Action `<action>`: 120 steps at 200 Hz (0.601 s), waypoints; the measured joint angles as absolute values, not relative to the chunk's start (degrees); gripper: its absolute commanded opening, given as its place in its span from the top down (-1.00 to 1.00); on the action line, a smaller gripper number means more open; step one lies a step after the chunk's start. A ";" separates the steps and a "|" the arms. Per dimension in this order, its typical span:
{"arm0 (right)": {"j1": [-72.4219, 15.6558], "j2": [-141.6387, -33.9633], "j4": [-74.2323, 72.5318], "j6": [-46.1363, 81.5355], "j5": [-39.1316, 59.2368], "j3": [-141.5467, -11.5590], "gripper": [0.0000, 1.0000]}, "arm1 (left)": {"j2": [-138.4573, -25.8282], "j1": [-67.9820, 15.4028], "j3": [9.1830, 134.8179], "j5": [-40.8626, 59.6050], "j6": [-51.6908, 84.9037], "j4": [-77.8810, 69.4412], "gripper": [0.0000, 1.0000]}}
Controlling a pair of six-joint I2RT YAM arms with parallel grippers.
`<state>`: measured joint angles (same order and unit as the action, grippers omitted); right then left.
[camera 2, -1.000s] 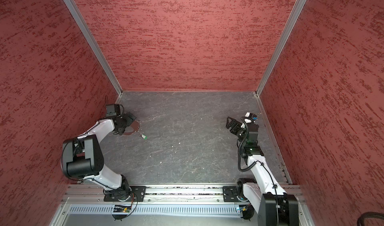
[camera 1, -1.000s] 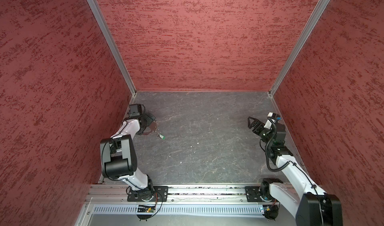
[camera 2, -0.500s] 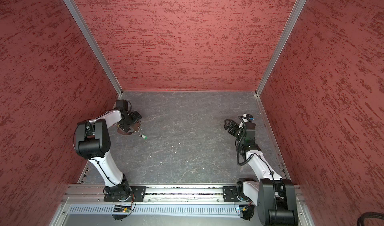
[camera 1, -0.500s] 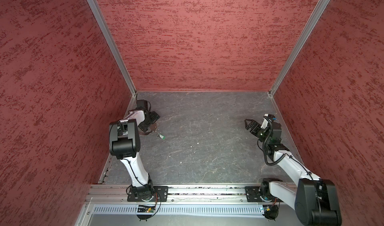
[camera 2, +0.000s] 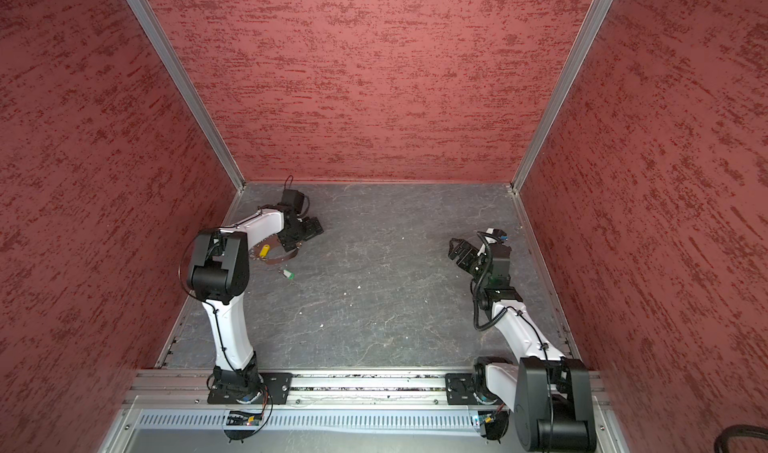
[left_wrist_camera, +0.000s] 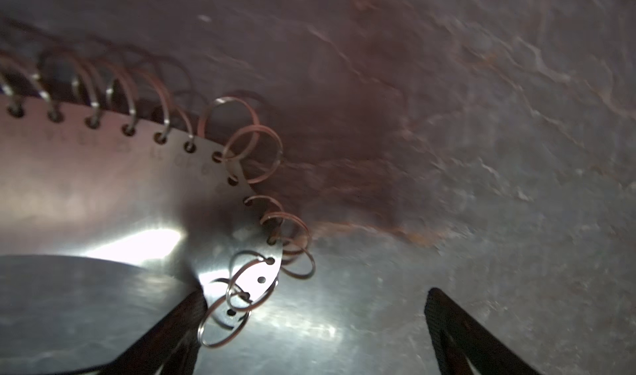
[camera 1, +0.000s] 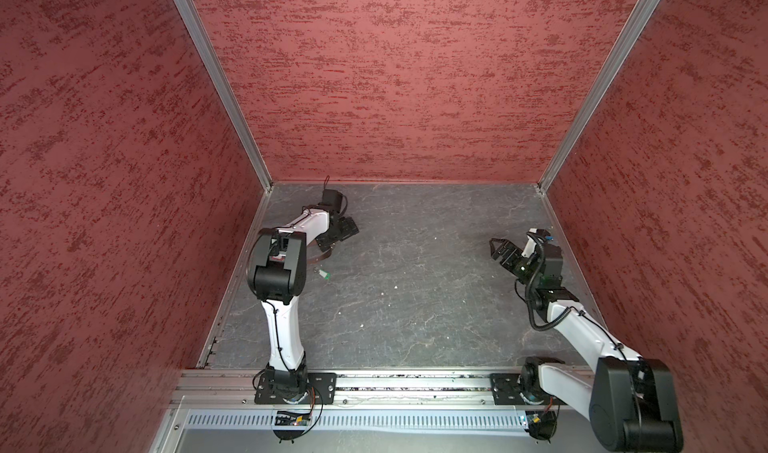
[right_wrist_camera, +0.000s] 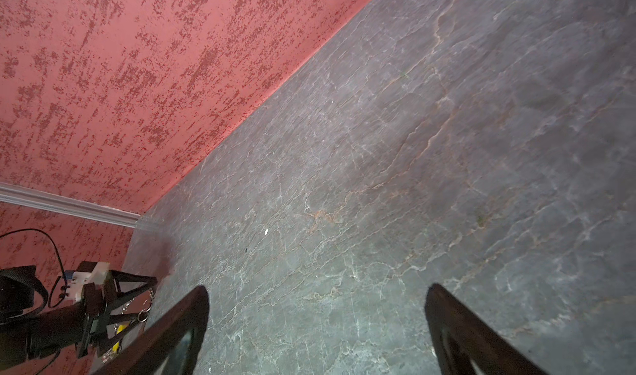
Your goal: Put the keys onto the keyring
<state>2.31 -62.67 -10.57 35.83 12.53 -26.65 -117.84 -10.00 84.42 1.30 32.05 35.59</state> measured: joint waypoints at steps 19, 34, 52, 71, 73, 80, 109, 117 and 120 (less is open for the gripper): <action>2.31 -60.82 -9.02 36.01 10.98 -26.98 -0.98 | -118.76 -14.20 85.80 1.41 31.62 36.21 -0.99; 2.31 -59.31 -7.05 36.07 9.78 -27.42 -0.98 | -119.28 -17.56 86.63 1.65 31.42 36.49 -0.99; 2.31 -57.49 -4.99 36.25 8.43 -27.90 -0.98 | -120.57 -22.09 88.58 2.11 31.22 36.97 -0.99; 2.31 -55.11 -2.20 36.47 6.87 -28.14 -0.98 | -122.04 -26.85 90.89 2.87 30.98 36.88 -0.99; 2.31 -54.83 -1.89 36.49 6.72 -28.18 -0.98 | -122.19 -27.42 91.09 2.94 30.98 36.88 -0.99; 2.31 -53.95 -0.80 36.56 6.17 -28.23 -0.98 | -122.61 -29.23 91.70 3.07 30.81 36.84 -0.99; 2.31 -50.81 2.76 36.82 4.99 -28.49 -0.98 | -122.65 -36.60 91.57 3.92 30.06 36.27 -0.99; 2.31 -50.06 3.66 36.93 4.71 -28.49 -0.98 | -122.06 -38.48 90.50 4.08 29.95 35.53 -0.99; 2.31 -49.78 3.97 37.01 4.62 -28.49 -0.98 | -121.69 -39.09 89.91 4.10 29.95 35.16 -0.99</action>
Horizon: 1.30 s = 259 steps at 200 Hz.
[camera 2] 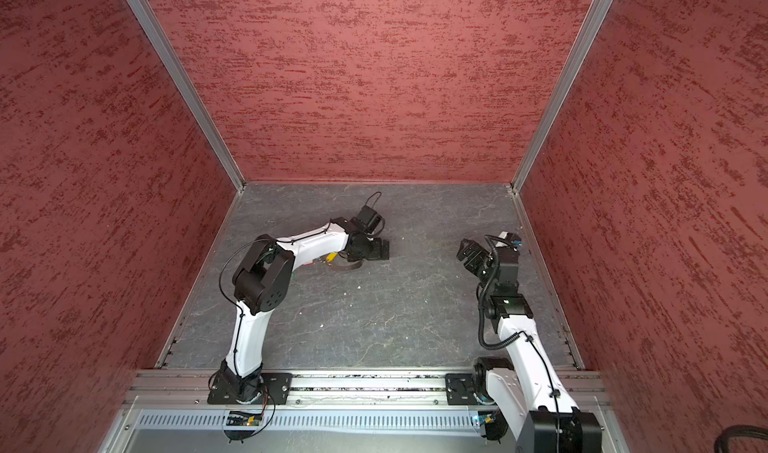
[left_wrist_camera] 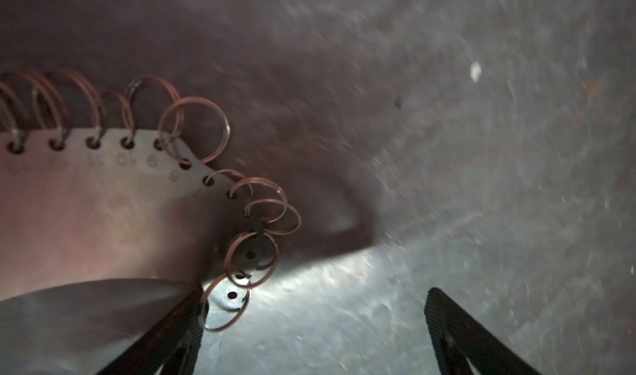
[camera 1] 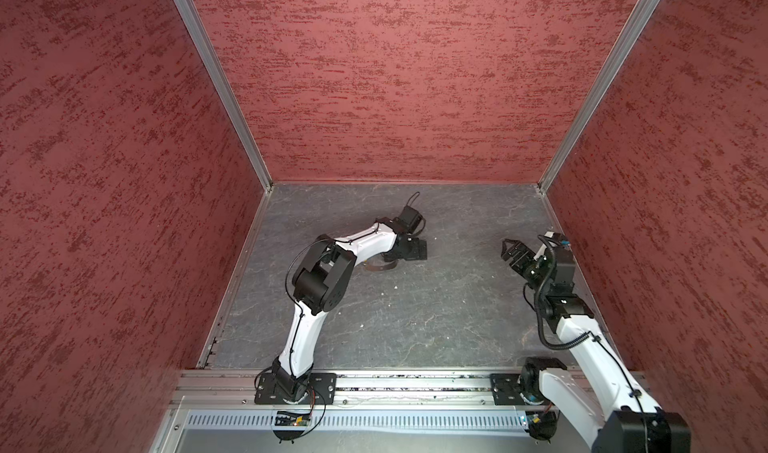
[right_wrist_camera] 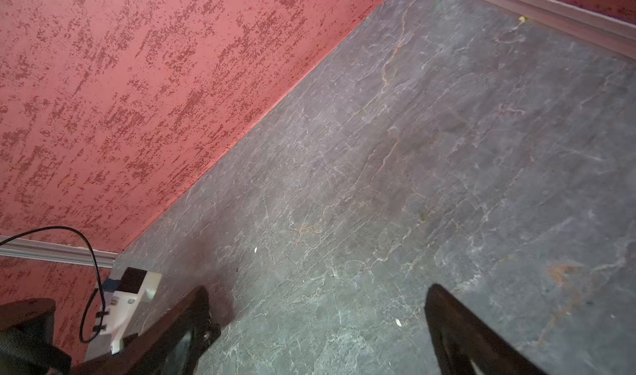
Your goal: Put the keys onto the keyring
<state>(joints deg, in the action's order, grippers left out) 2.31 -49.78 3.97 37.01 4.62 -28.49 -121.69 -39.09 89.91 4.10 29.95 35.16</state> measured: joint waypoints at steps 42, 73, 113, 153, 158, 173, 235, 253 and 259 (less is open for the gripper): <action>2.31 -48.71 7.11 37.69 4.16 -29.43 -0.98 | -112.07 -44.42 75.46 4.34 30.33 31.51 -0.99; 2.31 -49.76 7.18 38.15 4.34 -30.72 -0.98 | -101.06 -43.79 62.67 3.92 31.57 31.27 -0.99; 0.93 -55.57 7.05 38.83 5.96 -32.16 -0.98 | -89.60 -36.77 57.17 2.90 33.80 31.18 -0.98; -4.89 -62.89 6.61 39.42 7.40 -35.31 -0.97 | -90.74 -33.63 59.46 5.28 37.17 27.90 -0.93; -5.85 -63.53 6.26 39.62 7.55 -35.51 -0.97 | -91.50 -34.06 59.92 5.80 37.65 27.33 -0.92; -8.69 -65.12 5.02 40.40 8.03 -35.57 -0.88 | -94.13 -35.75 61.06 7.03 39.29 25.69 -0.86; -23.51 -76.51 -1.65 44.88 12.19 -35.57 -0.75 | -95.33 -33.10 57.36 9.08 43.18 20.38 -0.51; -27.38 -78.78 -2.85 45.74 12.80 -35.57 -0.72 | -95.22 -31.24 56.88 9.23 43.05 19.53 -0.42; -28.51 -79.57 -3.33 46.11 12.95 -35.57 -0.71 | -95.22 -30.79 56.62 9.41 43.00 19.14 -0.39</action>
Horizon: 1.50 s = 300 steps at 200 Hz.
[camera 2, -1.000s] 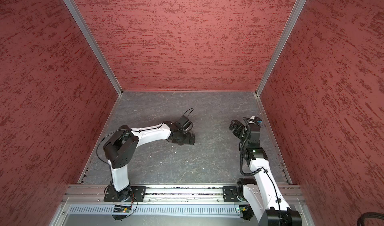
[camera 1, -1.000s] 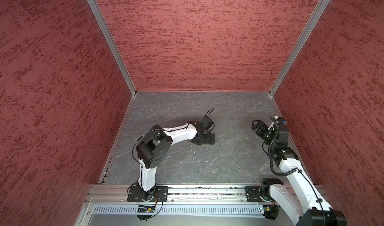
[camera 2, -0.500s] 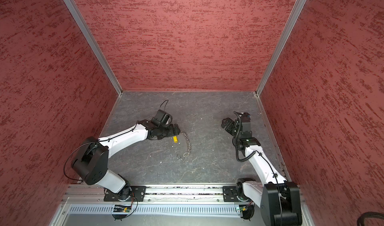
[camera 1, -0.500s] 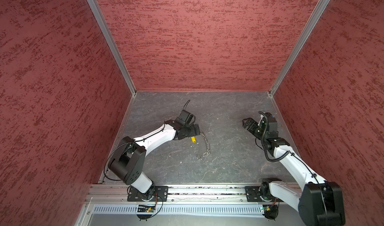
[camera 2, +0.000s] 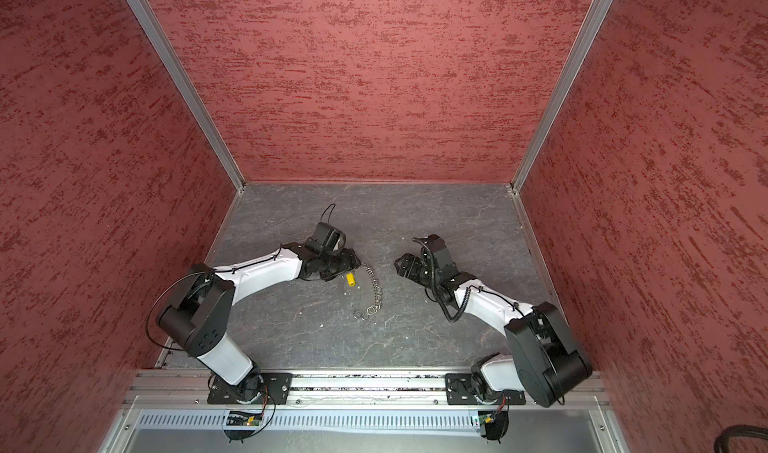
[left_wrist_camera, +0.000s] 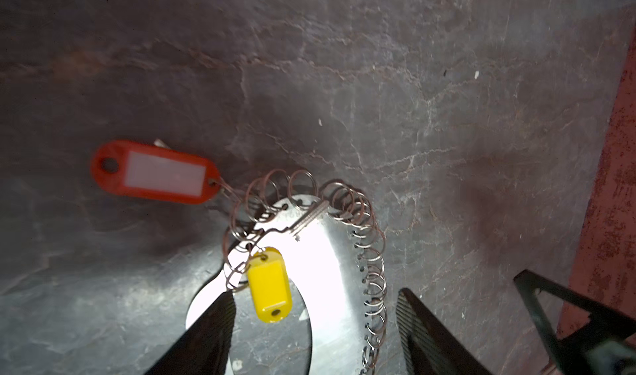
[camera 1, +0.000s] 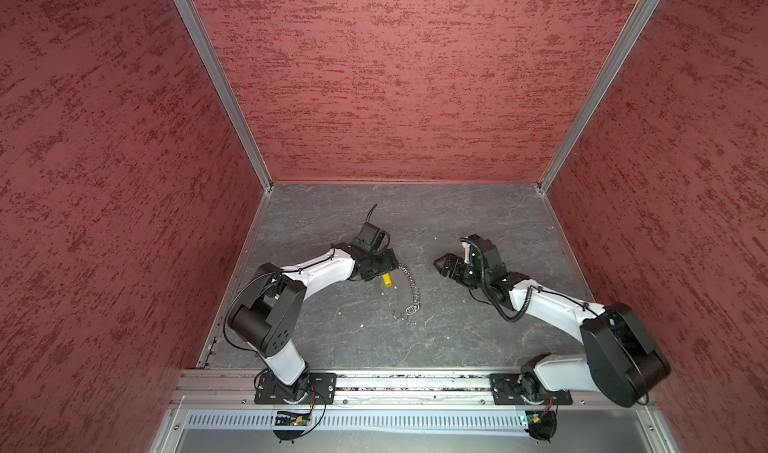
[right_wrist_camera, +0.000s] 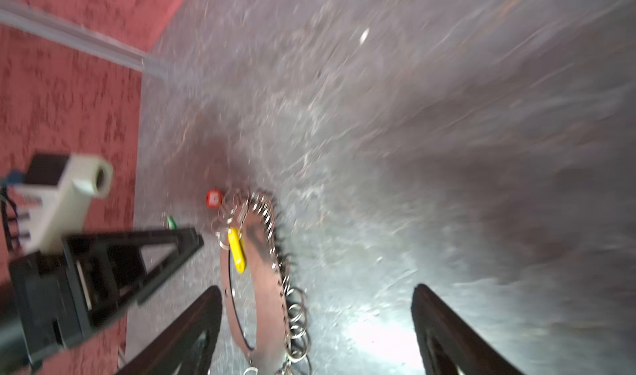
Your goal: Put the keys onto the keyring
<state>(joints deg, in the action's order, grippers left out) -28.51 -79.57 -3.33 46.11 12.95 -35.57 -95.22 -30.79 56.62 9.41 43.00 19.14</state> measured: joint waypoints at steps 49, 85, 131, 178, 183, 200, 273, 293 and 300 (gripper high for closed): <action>-36.91 -86.76 -6.37 48.77 13.34 -36.12 -0.68 | -95.22 -30.44 54.83 12.34 42.65 16.95 -0.30; -41.12 -89.56 -7.46 50.22 13.06 -37.01 -0.62 | -96.03 -33.10 55.53 13.28 43.05 14.63 -0.34; -44.21 -88.60 -7.11 50.09 9.89 -38.00 -0.57 | -100.53 -32.51 55.66 15.46 43.53 11.51 -0.34; -45.45 -87.74 -10.90 48.95 10.17 -39.16 -0.50 | -101.25 -31.79 56.42 16.58 43.24 10.87 -0.33; -45.56 -88.14 -11.90 49.15 10.39 -39.16 -0.49 | -101.25 -31.70 56.38 16.64 43.24 10.83 -0.32; -46.13 -90.48 -15.31 50.09 11.40 -39.16 -0.48 | -101.23 -31.05 56.03 16.86 43.24 10.35 -0.31; -47.16 -95.39 -17.98 52.80 10.98 -38.30 -0.45 | -99.07 -28.36 54.85 15.88 41.12 12.84 -0.30; -47.16 -94.26 -17.98 53.39 9.69 -37.15 -0.44 | -96.84 -26.06 53.65 14.59 39.68 14.31 -0.28; -47.16 -93.93 -17.98 53.45 9.45 -36.86 -0.44 | -96.09 -25.12 53.28 14.17 39.16 14.92 -0.27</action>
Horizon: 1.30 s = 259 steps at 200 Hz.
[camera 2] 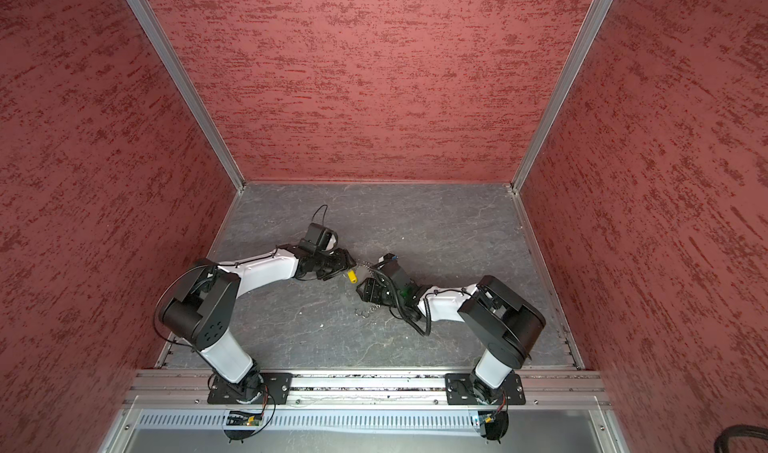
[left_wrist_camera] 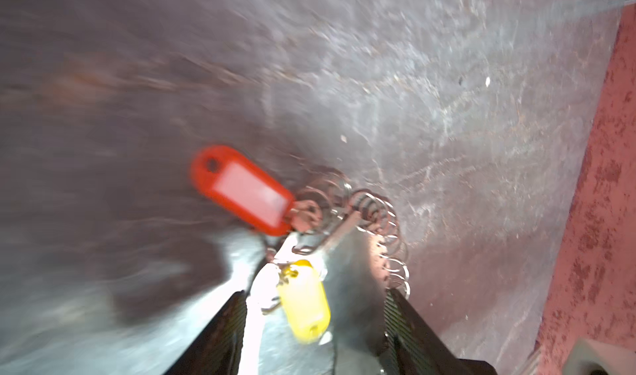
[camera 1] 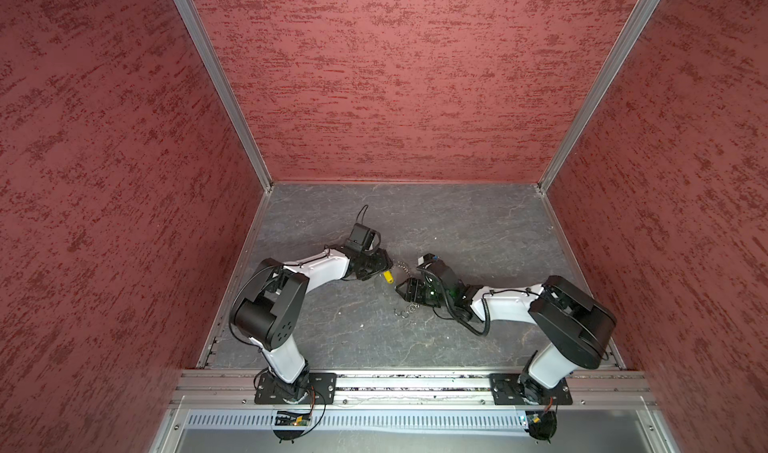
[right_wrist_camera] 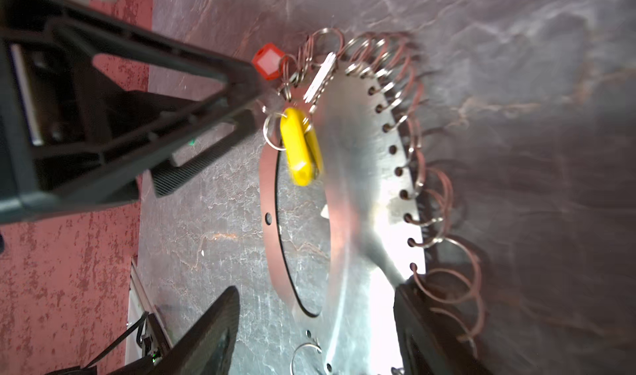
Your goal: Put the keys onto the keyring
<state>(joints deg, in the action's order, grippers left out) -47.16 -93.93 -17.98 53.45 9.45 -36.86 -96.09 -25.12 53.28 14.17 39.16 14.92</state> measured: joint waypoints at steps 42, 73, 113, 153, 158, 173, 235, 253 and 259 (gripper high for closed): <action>-47.16 -92.71 -17.10 53.15 9.02 -36.69 -0.44 | -92.01 -23.09 52.45 10.13 37.34 18.06 -0.20; -47.16 -89.76 -13.74 51.68 7.07 -38.17 -0.47 | -91.70 -27.81 55.40 8.49 37.21 19.49 0.00; -47.16 -86.85 -9.56 49.58 1.39 -40.84 -0.47 | -96.27 -30.96 61.60 7.97 37.21 21.06 0.12; -47.11 -83.15 -7.27 49.41 -3.03 -38.94 -0.47 | -102.83 -31.51 66.81 4.34 36.69 25.67 0.26; -47.09 -82.61 -7.14 49.39 -3.33 -38.59 -0.47 | -103.33 -31.57 67.24 3.97 36.53 26.26 0.30; -47.09 -81.49 -6.94 49.28 -4.21 -37.78 -0.47 | -104.84 -31.70 68.36 3.05 36.40 27.51 0.40; -47.03 -80.18 -5.87 48.82 -5.93 -36.51 -0.47 | -108.09 -32.23 70.63 0.97 36.07 31.24 0.73; -46.98 -79.29 -5.10 48.38 -6.57 -36.51 -0.48 | -108.62 -32.23 70.96 0.91 36.05 31.57 0.83; -46.98 -78.96 -4.80 48.27 -6.76 -36.51 -0.48 | -108.64 -32.29 71.02 0.75 35.97 31.73 0.87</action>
